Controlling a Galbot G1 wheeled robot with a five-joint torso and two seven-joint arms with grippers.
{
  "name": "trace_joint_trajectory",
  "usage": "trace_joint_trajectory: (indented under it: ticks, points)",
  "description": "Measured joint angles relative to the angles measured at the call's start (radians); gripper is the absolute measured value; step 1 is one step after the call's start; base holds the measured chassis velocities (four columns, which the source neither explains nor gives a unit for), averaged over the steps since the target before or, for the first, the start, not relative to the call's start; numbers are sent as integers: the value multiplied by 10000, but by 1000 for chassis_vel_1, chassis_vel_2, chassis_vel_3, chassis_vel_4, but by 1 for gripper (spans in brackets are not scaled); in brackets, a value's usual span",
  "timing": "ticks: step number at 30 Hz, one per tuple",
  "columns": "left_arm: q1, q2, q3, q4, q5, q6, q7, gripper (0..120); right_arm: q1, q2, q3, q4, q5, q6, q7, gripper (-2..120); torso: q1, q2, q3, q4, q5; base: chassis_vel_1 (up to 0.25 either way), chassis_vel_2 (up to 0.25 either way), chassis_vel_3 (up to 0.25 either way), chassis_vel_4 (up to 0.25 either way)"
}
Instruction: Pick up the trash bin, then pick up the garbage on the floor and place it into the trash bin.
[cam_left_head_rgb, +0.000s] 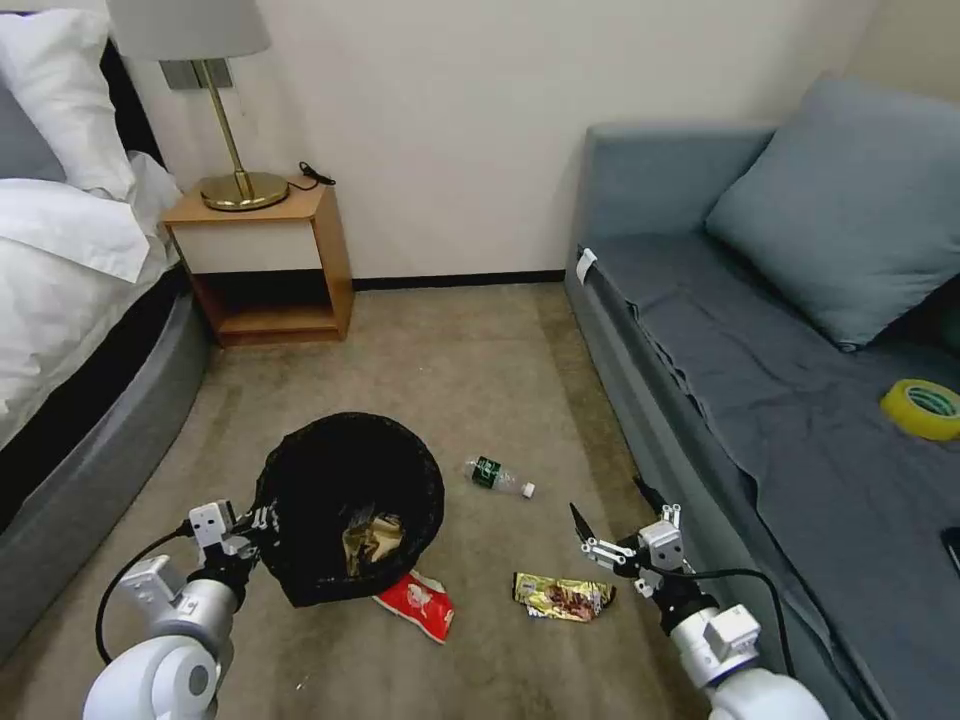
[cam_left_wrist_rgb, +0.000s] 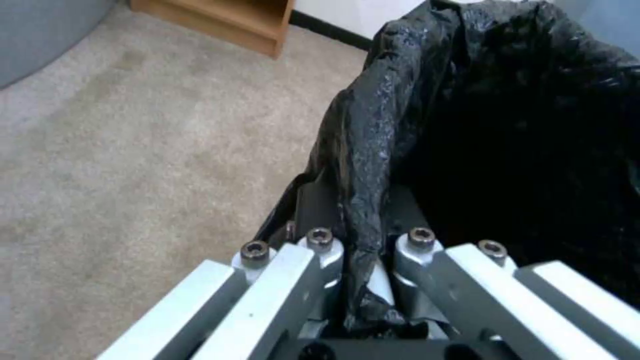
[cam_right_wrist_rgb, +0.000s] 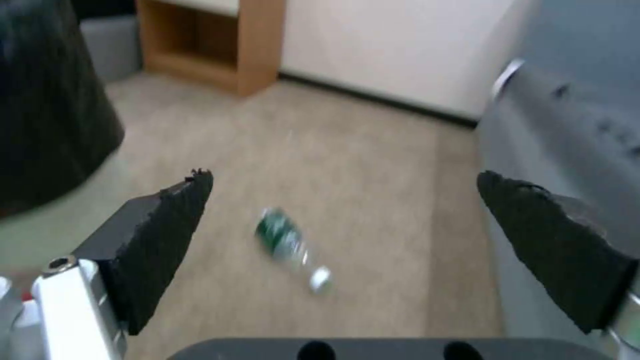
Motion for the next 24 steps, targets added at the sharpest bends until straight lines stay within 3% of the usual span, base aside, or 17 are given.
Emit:
trace_joint_trajectory:
  ticks: [2, 3, 7, 8, 12, 13, 16, 18, 21, 23, 24]
  points:
    - [1, -49, -15, 0, 174, -3, 104, 4, 471, -749, -244, -434, 940, -490, -390, 100, 0, 0, 1, -1, 0, 0, 0, 0, 0]
    - [1, -49, -15, 0, 174, -3, 104, 4, 471, -749, -244, -434, 940, -490, -390, 100, 0, 0, 1, -1, 0, 0, 0, 0, 0]
    - [117, -135, 22, 1, 420, -122, 305, 4, 1890, -2440, -1385, -1030, 2885, -1680, -723, 100, 1, 0, 1, 0, -1, 0, 0, 0, 0]
    - [117, -135, 22, 1, 420, -122, 305, 4, 1890, -2440, -1385, -1030, 2885, -1680, -723, 100, 1, 0, 1, 0, -1, 0, 0, 0, 0]
    - [217, -230, 100, 61, 632, -311, 479, 4, 4035, -3766, -3199, -1752, 4460, -2543, -1470, 100, 1, 0, 2, 4, -2, 0, 0, 0, 0]
    - [217, -230, 100, 61, 632, -311, 479, 4, 4035, -3766, -3199, -1752, 4460, -2543, -1470, 100, 1, 0, 2, 4, -2, 0, 0, 0, 0]
    - [245, -353, 75, 196, 796, -428, 618, 4, 6378, -4207, -5590, -2817, 5457, -3203, -2474, 100, 1, 0, 2, 1, -1, 0, 0, 0, 0]
    - [248, -355, 71, 230, 809, -465, 631, 4, 7061, -4205, -6268, -3172, 5725, -3495, -2798, 100, 1, -1, 2, -1, 3, 0, 0, 0, 0]
    - [237, -357, 22, 309, 815, -517, 658, 4, 8722, -3952, -7819, -4168, 6025, -3852, -3430, 100, 1, 0, 2, 1, -5, 0, 0, 0, 0]
    - [229, -357, 0, 323, 814, -520, 663, 4, 9069, -3833, -8194, -4485, 6026, -3902, -3669, 100, 1, 0, 2, 3, -4, 0, 0, 0, 0]
    - [206, -351, -39, 340, 816, -528, 665, 4, 9638, -3559, -8855, -5168, 5956, -3958, -4270, 100, 1, -1, 2, 2, 1, 0, 0, 0, 0]
